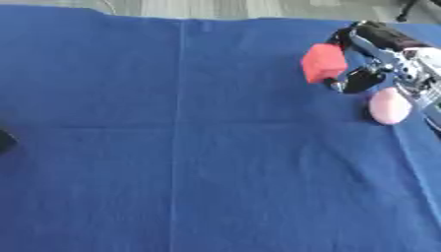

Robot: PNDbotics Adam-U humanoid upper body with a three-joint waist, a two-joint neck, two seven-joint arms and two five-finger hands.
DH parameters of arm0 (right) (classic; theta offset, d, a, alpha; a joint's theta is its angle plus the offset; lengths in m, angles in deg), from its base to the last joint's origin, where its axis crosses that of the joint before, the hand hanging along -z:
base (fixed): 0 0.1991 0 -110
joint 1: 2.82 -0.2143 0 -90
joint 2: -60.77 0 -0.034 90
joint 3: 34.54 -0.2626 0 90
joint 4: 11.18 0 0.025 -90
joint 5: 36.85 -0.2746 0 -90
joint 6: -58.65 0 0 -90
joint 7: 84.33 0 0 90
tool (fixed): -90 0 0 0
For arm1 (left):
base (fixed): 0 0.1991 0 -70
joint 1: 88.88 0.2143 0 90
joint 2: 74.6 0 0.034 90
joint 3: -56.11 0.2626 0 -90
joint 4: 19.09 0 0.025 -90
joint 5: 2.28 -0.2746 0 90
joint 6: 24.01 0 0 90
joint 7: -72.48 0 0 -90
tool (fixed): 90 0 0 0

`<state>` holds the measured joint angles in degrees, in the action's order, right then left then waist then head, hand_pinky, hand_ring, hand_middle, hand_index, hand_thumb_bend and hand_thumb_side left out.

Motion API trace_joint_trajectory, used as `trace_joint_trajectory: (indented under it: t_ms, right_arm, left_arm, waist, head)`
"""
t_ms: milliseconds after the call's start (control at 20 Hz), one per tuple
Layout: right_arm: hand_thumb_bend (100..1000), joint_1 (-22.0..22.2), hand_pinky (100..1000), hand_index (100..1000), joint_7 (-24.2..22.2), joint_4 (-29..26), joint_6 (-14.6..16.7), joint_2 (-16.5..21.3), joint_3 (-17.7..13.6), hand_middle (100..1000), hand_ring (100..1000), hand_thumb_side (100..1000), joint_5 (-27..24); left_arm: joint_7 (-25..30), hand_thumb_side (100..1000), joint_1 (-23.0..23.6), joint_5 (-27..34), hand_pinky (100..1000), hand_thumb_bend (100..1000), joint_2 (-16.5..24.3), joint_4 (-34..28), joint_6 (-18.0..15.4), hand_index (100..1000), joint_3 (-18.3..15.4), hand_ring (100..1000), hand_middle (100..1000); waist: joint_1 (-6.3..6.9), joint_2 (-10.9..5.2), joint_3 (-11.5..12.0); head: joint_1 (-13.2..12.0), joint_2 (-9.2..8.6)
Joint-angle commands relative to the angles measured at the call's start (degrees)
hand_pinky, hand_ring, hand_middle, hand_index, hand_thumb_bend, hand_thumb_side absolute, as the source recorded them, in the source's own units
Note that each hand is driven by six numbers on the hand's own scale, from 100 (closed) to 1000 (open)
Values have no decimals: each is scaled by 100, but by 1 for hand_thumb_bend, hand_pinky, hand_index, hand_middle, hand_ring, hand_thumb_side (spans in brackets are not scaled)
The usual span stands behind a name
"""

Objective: Pick up the objects with one hand, pass them to the other hand, and then place them into the box on the other side of the table.

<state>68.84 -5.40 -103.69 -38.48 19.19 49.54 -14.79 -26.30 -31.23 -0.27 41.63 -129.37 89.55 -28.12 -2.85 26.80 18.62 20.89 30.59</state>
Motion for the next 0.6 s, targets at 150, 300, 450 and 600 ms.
trace_joint_trajectory:
  t_ms: [150, 300, 450, 600]
  right_arm:
    - [359, -36, 877, 581, 80, -259, -102, 263, -50, 511, 733, 100, -374]
    - [326, -87, 851, 582, 272, -383, -191, 155, -64, 506, 727, 100, -833]
    - [324, -90, 845, 581, 453, -570, -241, 70, -24, 504, 723, 100, -1196]
    - [327, -34, 839, 581, 532, -858, -351, -1, 50, 503, 720, 100, -1272]
  left_arm:
    - [-27, 515, 19, 18, 837, 296, 177, -29, -22, 757, -106, 658, 648]
    - [-31, 512, 58, 34, 837, 298, 198, -53, -37, 757, -106, 658, 648]
    - [-42, 511, 111, 47, 836, 299, 205, -41, -34, 757, -111, 657, 647]
    - [-52, 508, 178, 56, 835, 301, 205, -14, -34, 757, -113, 656, 646]
  waist:
    - [56, -287, -97]
    - [101, -399, -175]
    - [141, -509, -265]
    - [193, -637, -367]
  head:
    - [-106, 139]
    - [-143, 235]
    - [-205, 310]
    - [-282, 389]
